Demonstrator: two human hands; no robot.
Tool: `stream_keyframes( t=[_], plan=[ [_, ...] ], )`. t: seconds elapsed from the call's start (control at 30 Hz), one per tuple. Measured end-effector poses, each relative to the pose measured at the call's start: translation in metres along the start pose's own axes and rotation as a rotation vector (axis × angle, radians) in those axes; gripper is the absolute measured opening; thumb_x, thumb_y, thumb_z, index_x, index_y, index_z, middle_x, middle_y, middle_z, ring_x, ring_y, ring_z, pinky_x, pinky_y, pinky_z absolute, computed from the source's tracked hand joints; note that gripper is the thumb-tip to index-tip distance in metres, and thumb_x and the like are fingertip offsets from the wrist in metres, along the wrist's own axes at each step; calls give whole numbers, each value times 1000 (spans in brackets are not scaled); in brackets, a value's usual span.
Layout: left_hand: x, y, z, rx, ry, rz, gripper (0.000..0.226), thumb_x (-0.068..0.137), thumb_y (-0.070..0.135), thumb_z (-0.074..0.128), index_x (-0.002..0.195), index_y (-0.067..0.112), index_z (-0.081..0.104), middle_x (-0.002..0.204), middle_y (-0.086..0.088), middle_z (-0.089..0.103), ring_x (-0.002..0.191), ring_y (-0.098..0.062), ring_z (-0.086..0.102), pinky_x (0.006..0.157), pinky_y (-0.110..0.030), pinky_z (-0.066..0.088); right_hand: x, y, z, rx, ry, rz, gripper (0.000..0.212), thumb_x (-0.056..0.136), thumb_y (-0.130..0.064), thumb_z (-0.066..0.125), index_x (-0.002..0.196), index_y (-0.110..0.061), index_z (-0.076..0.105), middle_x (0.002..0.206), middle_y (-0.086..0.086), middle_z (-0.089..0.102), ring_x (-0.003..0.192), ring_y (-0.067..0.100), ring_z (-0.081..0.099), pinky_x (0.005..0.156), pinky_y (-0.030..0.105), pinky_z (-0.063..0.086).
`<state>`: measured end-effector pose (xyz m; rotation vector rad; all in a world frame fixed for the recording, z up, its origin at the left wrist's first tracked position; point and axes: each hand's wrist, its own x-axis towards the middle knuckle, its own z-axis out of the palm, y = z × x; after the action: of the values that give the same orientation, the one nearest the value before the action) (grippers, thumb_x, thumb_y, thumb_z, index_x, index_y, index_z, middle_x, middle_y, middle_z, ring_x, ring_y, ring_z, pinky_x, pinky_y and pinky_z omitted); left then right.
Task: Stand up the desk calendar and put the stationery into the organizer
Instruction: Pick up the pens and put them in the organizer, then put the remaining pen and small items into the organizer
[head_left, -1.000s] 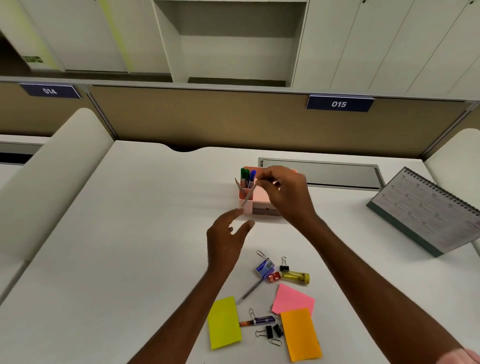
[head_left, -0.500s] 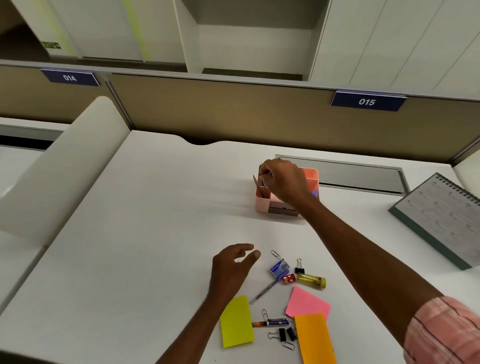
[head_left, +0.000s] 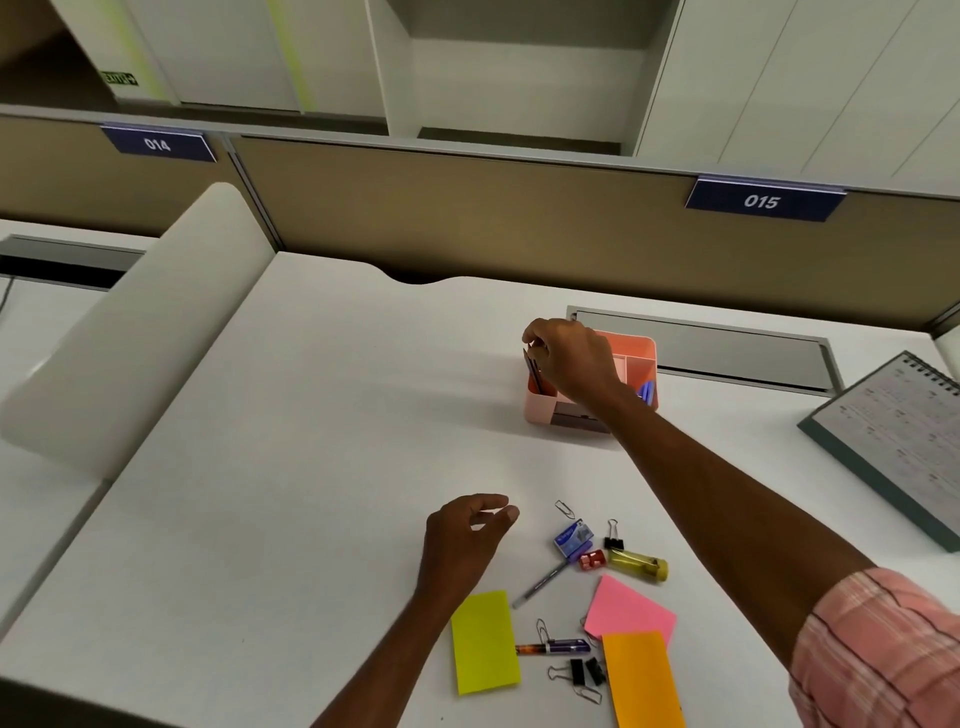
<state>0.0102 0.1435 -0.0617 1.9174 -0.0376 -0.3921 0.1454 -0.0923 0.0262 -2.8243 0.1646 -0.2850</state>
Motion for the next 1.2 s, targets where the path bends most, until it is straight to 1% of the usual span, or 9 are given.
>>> stream_keyframes(
  t=[0.23, 0.37, 0.47, 0.57, 0.67, 0.83, 0.93, 1.03, 1.2],
  plan=[
    [3, -9, 1, 110, -8, 44, 22, 87, 34, 81, 107, 24, 79, 103, 16, 76, 87, 4, 70, 77, -10, 54, -4, 5, -5, 5, 23, -28, 29, 96, -16, 58, 122, -23, 67, 108, 2, 75, 95, 29, 68, 69, 35, 54],
    [-2, -13, 12, 225, -34, 77, 21, 84, 31, 83, 103, 25, 80, 96, 13, 76, 80, -1, 69, 79, -27, 59, -22, 8, -16, 32, 78, -39, 25, 96, -16, 60, 117, -22, 70, 107, 2, 75, 92, 28, 68, 63, 29, 42],
    [-11, -15, 28, 374, -101, 74, 22, 81, 35, 82, 102, 29, 79, 91, 12, 74, 83, -5, 68, 83, -31, 57, -48, 8, -23, 88, 97, -20, 16, 98, -22, 59, 106, -25, 72, 102, -1, 76, 87, 23, 68, 63, 31, 49],
    [-20, -21, 42, 588, -187, 88, 29, 82, 47, 78, 108, 33, 75, 99, 12, 69, 95, -6, 65, 84, -26, 52, -87, 13, -25, 184, 78, -20, 15, 98, -22, 66, 111, -20, 73, 109, 0, 76, 88, 18, 69, 69, 28, 53],
    [-27, -28, 52, 704, -244, 132, 33, 86, 52, 73, 112, 32, 72, 104, 9, 65, 100, -9, 61, 80, -25, 45, -131, 23, -21, 233, 45, 40, 17, 97, -25, 67, 113, -22, 72, 110, -4, 76, 91, 15, 69, 72, 30, 58],
    [-33, -31, 62, 781, -207, 230, 19, 95, 42, 63, 102, 27, 72, 101, 5, 64, 99, -15, 62, 79, -33, 50, -191, 42, -14, 309, -50, 222, 15, 95, -34, 68, 110, -34, 72, 105, -18, 74, 77, 2, 65, 73, 28, 56],
    [-36, -29, 65, 780, -170, 248, 18, 95, 37, 58, 97, 25, 71, 98, 4, 65, 96, -18, 64, 76, -35, 51, -215, 51, -12, 299, -92, 267, 15, 96, -33, 67, 111, -33, 72, 106, -17, 74, 76, 1, 63, 71, 24, 50],
    [-39, -25, 67, 706, -132, 244, 12, 89, 34, 65, 93, 25, 72, 95, 4, 65, 92, -17, 64, 71, -31, 48, -229, 58, -12, 285, -112, 276, 16, 95, -33, 68, 110, -32, 73, 105, -17, 74, 75, 1, 62, 68, 19, 45],
    [-41, -12, 70, 485, -85, 280, 7, 84, 30, 72, 91, 30, 71, 86, 11, 64, 77, -6, 63, 68, -31, 54, -234, 67, -19, 526, -109, 337, 30, 92, -33, 75, 121, -29, 70, 105, -15, 72, 80, 6, 67, 75, 26, 56]
  ],
)
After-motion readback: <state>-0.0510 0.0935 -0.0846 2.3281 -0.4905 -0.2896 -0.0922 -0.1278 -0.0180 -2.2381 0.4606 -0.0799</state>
